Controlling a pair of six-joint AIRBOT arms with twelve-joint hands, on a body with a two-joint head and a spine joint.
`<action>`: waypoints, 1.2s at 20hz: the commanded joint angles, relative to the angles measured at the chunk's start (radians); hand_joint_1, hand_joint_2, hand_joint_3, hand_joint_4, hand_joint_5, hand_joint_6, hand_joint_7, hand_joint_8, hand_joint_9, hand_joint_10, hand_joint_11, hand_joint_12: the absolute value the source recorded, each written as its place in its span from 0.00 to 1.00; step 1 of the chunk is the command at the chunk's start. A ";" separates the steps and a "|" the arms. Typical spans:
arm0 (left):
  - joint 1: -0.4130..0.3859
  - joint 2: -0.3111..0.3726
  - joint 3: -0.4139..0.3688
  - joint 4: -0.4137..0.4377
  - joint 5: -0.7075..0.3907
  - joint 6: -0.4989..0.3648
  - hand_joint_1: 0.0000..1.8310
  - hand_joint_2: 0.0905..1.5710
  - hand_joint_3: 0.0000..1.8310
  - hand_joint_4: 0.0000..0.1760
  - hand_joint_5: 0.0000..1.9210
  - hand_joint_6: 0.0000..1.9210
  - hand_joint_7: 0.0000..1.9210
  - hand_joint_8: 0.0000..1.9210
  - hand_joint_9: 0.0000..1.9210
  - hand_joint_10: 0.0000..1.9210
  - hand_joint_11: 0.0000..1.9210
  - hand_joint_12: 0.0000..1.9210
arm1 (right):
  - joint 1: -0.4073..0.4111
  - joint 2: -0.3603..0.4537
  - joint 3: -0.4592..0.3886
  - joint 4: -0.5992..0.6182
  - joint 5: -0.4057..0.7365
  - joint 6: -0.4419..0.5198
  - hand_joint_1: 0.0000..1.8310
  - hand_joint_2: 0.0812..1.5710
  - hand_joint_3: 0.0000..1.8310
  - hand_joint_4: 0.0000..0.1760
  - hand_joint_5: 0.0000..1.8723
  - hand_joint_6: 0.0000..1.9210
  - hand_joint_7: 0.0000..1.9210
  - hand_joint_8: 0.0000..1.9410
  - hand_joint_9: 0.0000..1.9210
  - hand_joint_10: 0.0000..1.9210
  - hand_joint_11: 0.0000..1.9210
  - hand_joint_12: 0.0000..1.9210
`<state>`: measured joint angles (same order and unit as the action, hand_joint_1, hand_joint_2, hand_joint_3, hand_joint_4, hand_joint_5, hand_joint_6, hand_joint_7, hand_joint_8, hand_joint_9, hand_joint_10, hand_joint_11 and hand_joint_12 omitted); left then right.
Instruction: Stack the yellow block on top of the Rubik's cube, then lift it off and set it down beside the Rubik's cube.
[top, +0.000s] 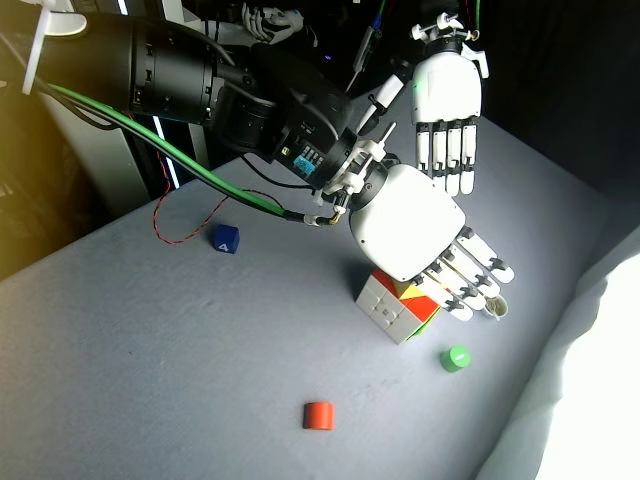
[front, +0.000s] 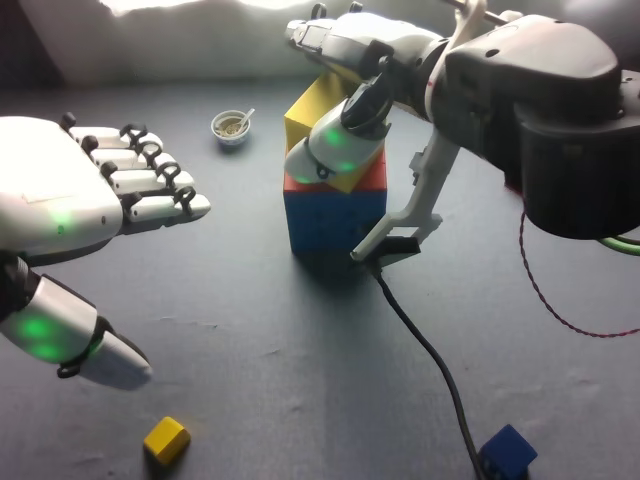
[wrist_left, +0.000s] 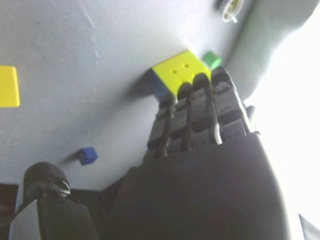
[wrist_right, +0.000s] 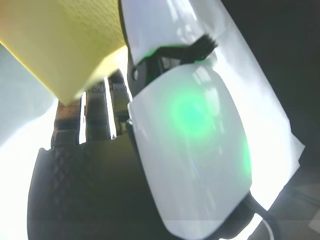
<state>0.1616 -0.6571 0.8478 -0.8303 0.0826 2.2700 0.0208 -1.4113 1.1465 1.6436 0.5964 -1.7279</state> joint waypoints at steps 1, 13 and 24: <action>-0.012 0.012 0.006 0.002 -0.049 0.001 0.06 0.52 0.00 0.00 0.00 0.00 0.00 0.00 0.00 0.00 0.00 0.00 | 0.001 0.007 0.007 -0.045 0.000 0.007 0.76 0.61 0.00 0.00 0.00 0.00 0.00 0.00 0.00 0.00 0.00 0.00; -0.015 0.015 -0.002 0.111 -0.011 0.001 0.05 0.52 0.00 0.00 0.00 0.00 0.00 0.00 0.00 0.00 0.00 0.00 | -0.012 0.005 0.026 -0.045 -0.035 0.012 0.78 0.62 0.00 0.00 0.00 0.00 0.00 0.00 0.00 0.00 0.00 0.00; -0.019 0.017 -0.009 0.089 -0.036 0.001 0.04 0.52 0.00 0.00 0.00 0.00 0.00 0.00 0.00 0.00 0.00 0.00 | -0.013 0.013 0.019 -0.045 -0.044 0.003 0.70 0.72 0.00 0.00 0.11 0.02 0.15 0.01 0.13 0.02 0.00 0.37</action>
<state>0.1555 -0.6567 0.8379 -0.7372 0.1165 2.2700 0.0074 -1.4097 1.1717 1.6222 0.5510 -1.7290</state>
